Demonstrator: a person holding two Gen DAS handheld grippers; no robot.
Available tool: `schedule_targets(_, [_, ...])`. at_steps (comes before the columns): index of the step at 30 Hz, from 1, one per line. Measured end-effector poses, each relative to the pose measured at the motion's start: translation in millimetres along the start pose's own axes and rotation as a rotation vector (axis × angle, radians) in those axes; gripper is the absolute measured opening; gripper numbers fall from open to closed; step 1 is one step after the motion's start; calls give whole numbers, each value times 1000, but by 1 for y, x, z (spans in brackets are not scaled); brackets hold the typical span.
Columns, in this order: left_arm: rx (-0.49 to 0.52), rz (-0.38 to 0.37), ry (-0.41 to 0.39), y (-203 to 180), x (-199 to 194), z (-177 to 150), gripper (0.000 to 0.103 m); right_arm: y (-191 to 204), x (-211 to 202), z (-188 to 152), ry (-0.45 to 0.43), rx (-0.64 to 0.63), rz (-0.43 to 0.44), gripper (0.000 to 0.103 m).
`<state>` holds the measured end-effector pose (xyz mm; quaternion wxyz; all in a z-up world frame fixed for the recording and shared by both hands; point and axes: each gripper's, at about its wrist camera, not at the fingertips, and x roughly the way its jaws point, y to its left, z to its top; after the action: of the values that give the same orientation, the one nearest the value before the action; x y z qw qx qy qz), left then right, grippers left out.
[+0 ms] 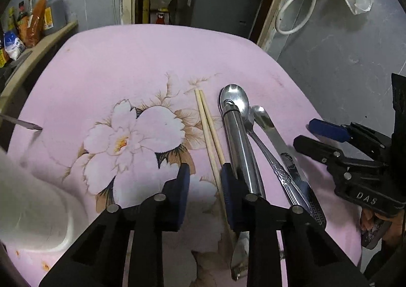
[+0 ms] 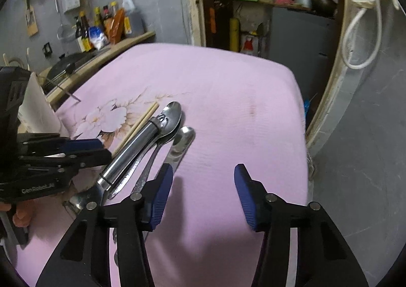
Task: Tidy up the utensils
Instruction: 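Move both open tools back toward the remaining utensils on the cloth, then grasp a wooden chopstick with the left tool while the right tool grasps a silver spoon handle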
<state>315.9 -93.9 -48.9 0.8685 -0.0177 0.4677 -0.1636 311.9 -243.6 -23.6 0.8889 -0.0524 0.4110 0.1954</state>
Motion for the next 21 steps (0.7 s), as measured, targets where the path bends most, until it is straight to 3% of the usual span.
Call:
schedule_targets(11, [41,34,55,-4,16,15,11,12,17,10,65,-66,17,46])
schedule_targets(15, [9,24,64,1,16,15,4,17,28,16,96,-77,-4,46])
schedule_targets(17, [-7,22,63,3,15,14,4,19,30,18,100,-82,-15,41])
schedule_targets(19, [-11,27,57,4,8,8,4,21,28,17,98,-90,-7,24])
schedule_targets(21, [-19,32,46,5,2,-1,3,23,25,14,98,-96,-4,22])
